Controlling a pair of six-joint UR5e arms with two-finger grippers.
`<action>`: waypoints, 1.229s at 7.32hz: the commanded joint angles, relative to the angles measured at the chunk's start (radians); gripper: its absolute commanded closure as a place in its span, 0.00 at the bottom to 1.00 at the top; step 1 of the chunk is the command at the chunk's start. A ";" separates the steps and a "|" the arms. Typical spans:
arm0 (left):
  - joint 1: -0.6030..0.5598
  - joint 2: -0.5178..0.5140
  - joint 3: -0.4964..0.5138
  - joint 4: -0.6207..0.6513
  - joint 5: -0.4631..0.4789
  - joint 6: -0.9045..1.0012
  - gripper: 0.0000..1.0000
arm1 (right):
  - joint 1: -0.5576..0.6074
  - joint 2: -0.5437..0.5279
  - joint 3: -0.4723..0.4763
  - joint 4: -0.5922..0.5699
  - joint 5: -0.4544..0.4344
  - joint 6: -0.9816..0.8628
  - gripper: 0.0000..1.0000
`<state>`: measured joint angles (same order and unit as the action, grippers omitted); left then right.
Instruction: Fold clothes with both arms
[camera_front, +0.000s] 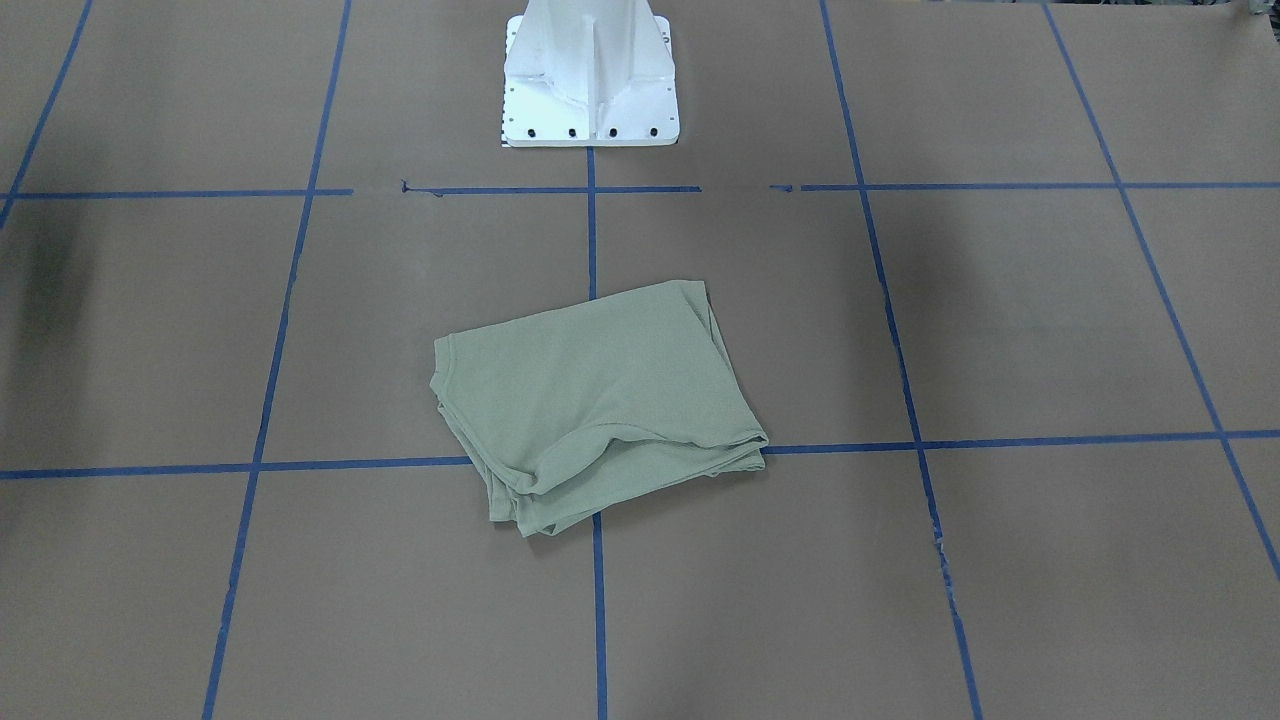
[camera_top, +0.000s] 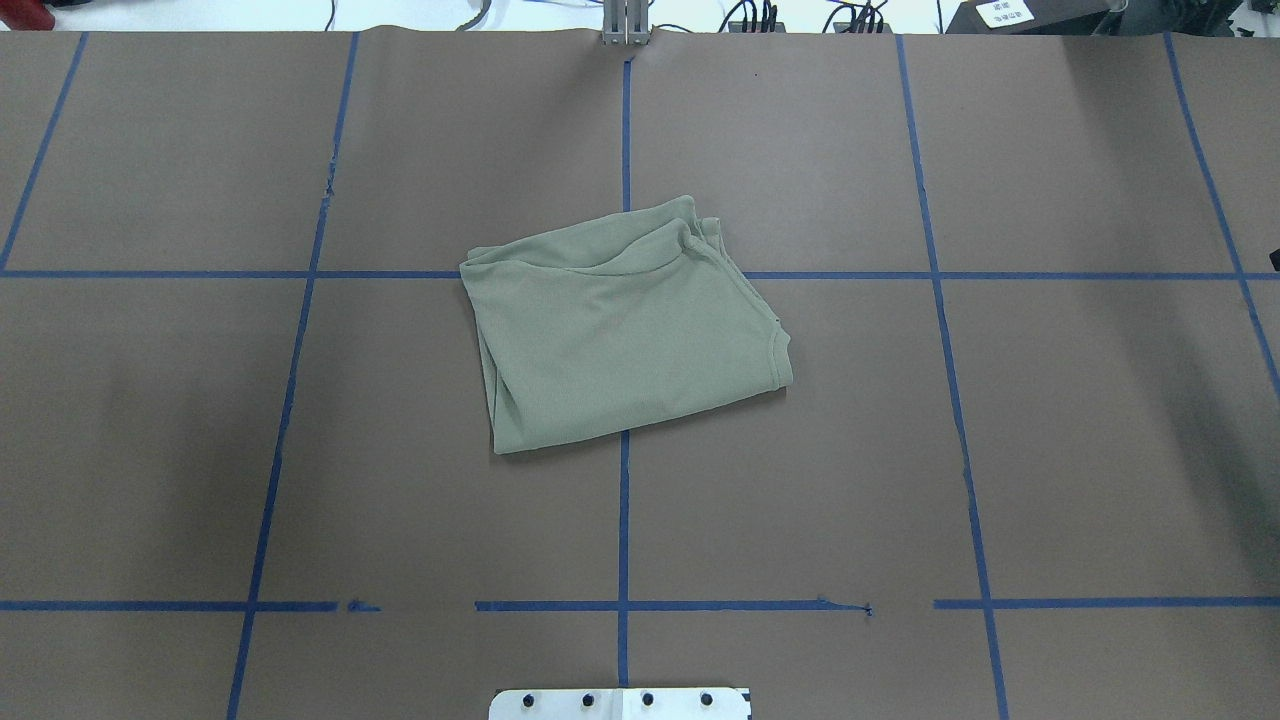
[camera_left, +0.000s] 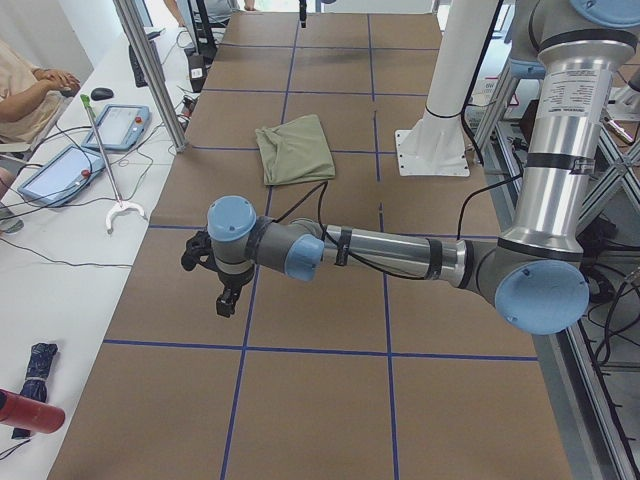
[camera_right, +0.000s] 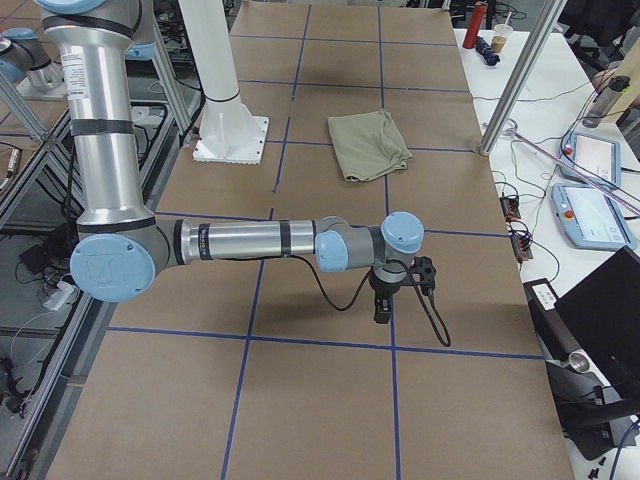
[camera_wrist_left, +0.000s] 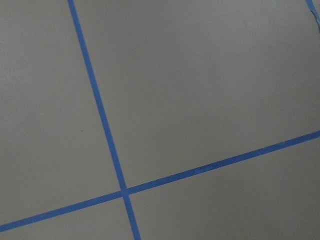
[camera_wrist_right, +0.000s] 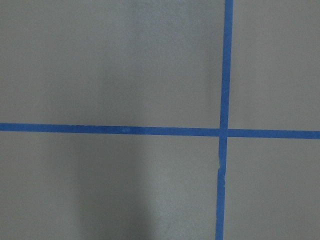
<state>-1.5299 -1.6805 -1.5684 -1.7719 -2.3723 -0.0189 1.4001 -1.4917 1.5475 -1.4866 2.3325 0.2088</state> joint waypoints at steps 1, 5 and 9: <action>-0.019 0.012 0.011 0.002 -0.002 0.002 0.00 | 0.000 -0.002 0.008 0.000 0.008 0.001 0.00; -0.018 0.031 0.025 -0.007 0.004 0.000 0.00 | -0.001 -0.001 0.003 0.000 0.007 0.003 0.00; -0.016 0.036 0.030 -0.011 -0.027 0.002 0.00 | 0.043 -0.001 -0.006 -0.014 0.001 0.001 0.00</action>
<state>-1.5466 -1.6440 -1.5427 -1.7794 -2.3900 -0.0171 1.4286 -1.4936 1.5445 -1.4976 2.3357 0.2103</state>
